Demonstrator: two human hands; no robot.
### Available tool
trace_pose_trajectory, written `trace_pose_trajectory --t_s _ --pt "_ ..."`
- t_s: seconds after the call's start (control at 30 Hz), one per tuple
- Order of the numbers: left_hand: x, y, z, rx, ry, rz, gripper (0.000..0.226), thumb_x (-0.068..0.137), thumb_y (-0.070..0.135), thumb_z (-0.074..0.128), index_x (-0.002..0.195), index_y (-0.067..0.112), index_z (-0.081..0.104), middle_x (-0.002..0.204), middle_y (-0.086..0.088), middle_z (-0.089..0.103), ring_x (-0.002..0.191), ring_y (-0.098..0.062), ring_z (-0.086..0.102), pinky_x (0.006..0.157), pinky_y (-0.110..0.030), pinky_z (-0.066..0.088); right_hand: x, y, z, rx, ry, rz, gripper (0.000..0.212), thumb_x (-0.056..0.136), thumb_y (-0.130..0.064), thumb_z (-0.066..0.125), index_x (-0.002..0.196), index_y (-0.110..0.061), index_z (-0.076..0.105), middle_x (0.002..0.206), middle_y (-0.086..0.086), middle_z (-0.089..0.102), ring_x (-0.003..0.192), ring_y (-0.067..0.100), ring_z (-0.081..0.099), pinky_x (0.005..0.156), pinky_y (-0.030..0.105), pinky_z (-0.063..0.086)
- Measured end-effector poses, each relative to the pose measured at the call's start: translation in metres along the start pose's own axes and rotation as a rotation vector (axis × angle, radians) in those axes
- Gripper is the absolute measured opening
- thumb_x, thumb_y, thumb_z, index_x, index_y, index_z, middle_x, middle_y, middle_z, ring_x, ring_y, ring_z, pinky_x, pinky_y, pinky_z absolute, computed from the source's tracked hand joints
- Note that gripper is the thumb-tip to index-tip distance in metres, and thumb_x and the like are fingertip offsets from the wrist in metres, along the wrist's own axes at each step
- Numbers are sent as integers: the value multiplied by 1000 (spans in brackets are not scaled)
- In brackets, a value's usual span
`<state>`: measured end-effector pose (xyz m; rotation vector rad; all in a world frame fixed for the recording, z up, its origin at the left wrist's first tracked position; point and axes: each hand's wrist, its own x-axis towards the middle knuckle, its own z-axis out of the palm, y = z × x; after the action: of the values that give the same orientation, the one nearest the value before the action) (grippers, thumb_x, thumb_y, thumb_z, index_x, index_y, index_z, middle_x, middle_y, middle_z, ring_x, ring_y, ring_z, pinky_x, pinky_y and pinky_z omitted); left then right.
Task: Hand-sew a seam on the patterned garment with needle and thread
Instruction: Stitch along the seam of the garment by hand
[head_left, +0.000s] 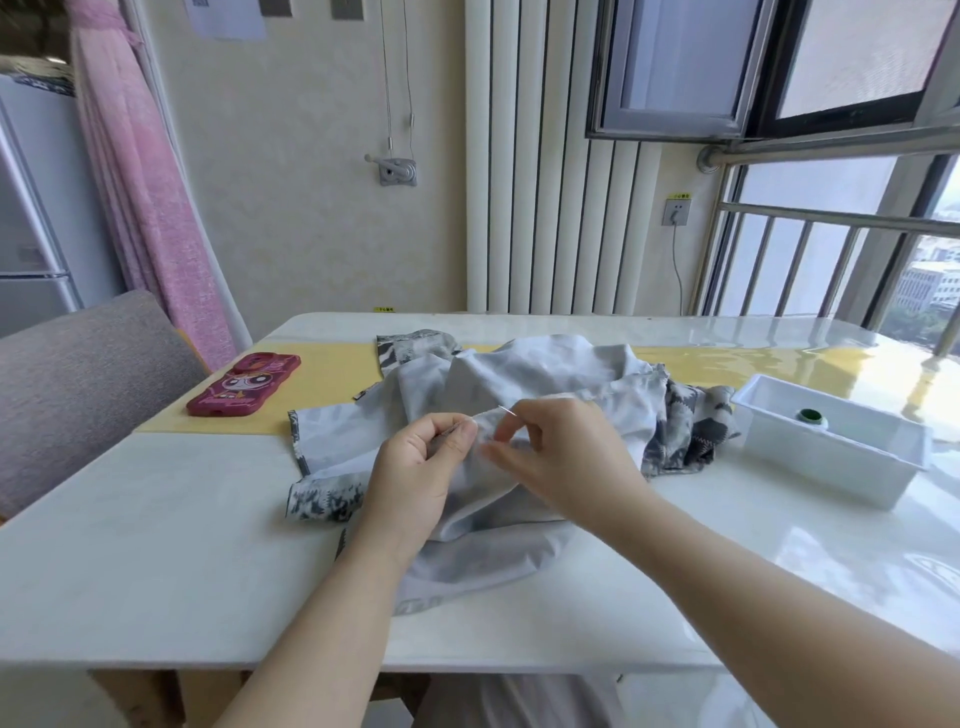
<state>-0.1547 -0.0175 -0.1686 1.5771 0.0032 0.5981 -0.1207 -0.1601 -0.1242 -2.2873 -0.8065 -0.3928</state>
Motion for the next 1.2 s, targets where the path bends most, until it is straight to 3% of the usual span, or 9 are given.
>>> trace_pose_trajectory --t_s 0.13,0.33,0.4,0.5,0.6,0.73,0.93,1.1,1.2 --pt "0 -1 0 0 7 -5 11 91 21 61 84 21 69 76 9 69 74 -3 59 72 -15 46 -3 2 -8 338 7 -7 21 83 -21 70 64 -19 59 44 -10 30 42 7 29 47 16 23" --pt "0 -1 1 41 20 -2 11 91 22 61 84 21 68 65 16 65 65 2 56 64 -9 43 3 -11 -36 1636 -166 236 29 83 -12 60 60 -17 42 46 -9 14 32 3 21 69 28 57" --pt "-1 0 1 50 20 0 10 91 21 61 84 21 68 61 16 62 61 3 53 61 -9 42 1 -2 -44 1605 -603 322 29 75 -18 73 61 -17 48 50 -7 11 33 5 20 58 26 55" --pt "-1 0 0 48 33 0 11 91 22 62 81 23 68 68 15 65 68 2 56 67 -9 45 -8 14 -47 933 -1036 287 19 83 -20 71 69 -15 58 49 -7 21 38 7 30 60 28 56" --pt "-1 0 0 40 30 0 11 90 22 62 81 24 68 67 18 65 68 3 57 67 -8 44 -10 15 -43 344 -729 259 20 86 -23 68 71 -13 59 52 -3 44 46 9 47 65 31 58" --pt "-2 1 1 5 19 -21 10 90 22 62 82 23 69 73 12 68 72 0 59 69 -10 46 -4 0 -32 200 -188 116 20 80 -32 71 73 -17 59 40 -9 42 36 3 41 45 23 42" --pt "-2 0 0 -21 0 -29 11 90 22 61 84 22 70 82 6 73 82 -5 64 80 -19 48 5 -4 -2 50 -57 66 19 77 -37 71 68 -26 59 48 -7 41 43 6 40 45 17 30" --pt "0 1 0 -8 8 -33 10 91 23 61 85 21 70 81 5 72 80 -6 63 77 -20 48 -3 -5 -13 414 -12 -18 19 82 -19 71 66 -15 61 40 -11 30 38 6 27 43 14 21" --pt "0 2 0 10 14 -27 10 91 22 61 85 21 69 73 12 69 73 -1 61 70 -13 46 -5 -6 -23 793 139 -12 23 82 -15 69 64 -16 55 45 -8 29 42 5 22 48 15 34"
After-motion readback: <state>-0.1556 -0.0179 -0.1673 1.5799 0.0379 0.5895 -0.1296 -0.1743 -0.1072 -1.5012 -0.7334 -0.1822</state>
